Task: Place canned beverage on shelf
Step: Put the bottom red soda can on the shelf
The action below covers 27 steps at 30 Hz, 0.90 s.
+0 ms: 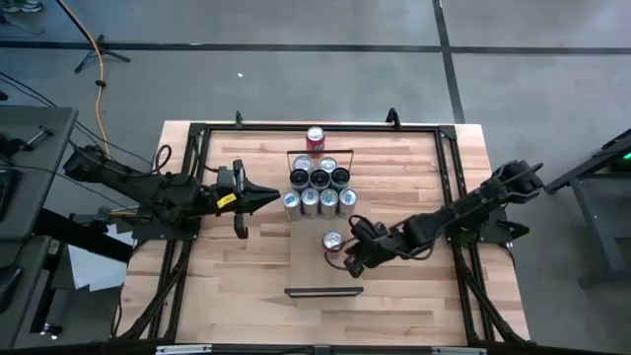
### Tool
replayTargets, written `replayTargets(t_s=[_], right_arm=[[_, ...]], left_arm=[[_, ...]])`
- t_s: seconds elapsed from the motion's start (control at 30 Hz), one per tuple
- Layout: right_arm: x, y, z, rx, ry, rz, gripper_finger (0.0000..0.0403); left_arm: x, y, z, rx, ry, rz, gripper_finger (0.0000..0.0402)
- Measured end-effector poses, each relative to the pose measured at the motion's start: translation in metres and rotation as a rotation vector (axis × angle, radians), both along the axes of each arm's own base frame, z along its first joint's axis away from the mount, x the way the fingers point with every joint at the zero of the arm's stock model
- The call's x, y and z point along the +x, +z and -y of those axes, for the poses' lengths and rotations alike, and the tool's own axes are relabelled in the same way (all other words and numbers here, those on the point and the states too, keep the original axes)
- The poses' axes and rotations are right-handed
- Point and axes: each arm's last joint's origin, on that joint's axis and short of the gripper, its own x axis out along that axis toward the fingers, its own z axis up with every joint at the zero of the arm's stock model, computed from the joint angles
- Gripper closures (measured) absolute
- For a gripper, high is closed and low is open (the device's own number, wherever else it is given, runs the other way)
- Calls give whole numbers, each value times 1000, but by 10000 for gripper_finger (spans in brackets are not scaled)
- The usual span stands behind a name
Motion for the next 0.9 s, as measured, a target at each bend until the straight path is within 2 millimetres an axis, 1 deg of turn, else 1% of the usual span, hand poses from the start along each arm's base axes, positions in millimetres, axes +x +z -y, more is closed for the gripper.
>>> replayTargets(t_s=[0.13,0.3,0.43,0.63,0.7,0.8,0.9], right_arm=[[6,2,5,106,-22,21,402],[16,9,11,184,-56,106,402],[24,15,18,212,-77,185,403],[37,24,35,210,-90,301,403],[41,29,39,209,-70,356,403],[45,39,41,208,17,451,403],[41,47,40,229,84,454,403]], left_arm=[[0,0,0,0,0,0,401],[0,0,0,0,0,-1,401],[0,0,0,1,0,-2,401],[0,-1,0,4,1,-9,401],[0,-1,0,4,1,-10,401],[0,-1,0,4,1,-10,401],[0,-1,0,6,1,-14,401]])
